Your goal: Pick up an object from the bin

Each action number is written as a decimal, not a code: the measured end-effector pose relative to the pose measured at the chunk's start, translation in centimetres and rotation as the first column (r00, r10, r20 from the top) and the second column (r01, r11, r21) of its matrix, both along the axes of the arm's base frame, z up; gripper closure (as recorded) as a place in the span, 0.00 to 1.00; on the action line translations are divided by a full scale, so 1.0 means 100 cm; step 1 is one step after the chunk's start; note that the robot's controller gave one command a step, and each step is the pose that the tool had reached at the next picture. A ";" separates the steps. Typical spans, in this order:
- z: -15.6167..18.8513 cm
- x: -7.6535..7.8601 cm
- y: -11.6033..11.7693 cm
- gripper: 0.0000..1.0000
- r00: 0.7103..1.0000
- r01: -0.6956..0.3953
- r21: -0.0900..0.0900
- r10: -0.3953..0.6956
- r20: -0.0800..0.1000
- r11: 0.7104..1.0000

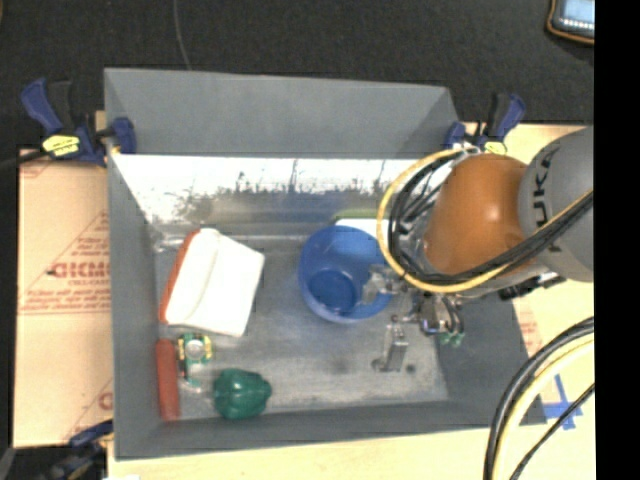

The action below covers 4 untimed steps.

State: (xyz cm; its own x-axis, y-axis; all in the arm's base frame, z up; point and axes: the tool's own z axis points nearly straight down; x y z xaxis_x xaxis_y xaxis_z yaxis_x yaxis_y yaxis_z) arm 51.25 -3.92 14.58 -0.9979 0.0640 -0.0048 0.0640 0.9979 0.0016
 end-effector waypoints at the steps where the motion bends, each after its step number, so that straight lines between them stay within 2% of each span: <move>1: -0.019 -0.004 0.013 0.00 1.000 0.012 0.002 -0.012 -0.004 1.000; 2: -0.018 -0.005 0.021 0.00 0.993 -0.115 -0.005 0.115 -0.003 0.993; 3: 0.039 0.014 0.089 0.00 0.943 -0.331 -0.004 0.331 -0.001 0.943; 4: 0.016 0.011 0.082 0.00 0.954 -0.300 -0.005 0.301 0.008 0.954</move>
Offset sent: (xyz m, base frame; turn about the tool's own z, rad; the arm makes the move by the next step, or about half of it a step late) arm -0.0068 0.0679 -0.0197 -0.3115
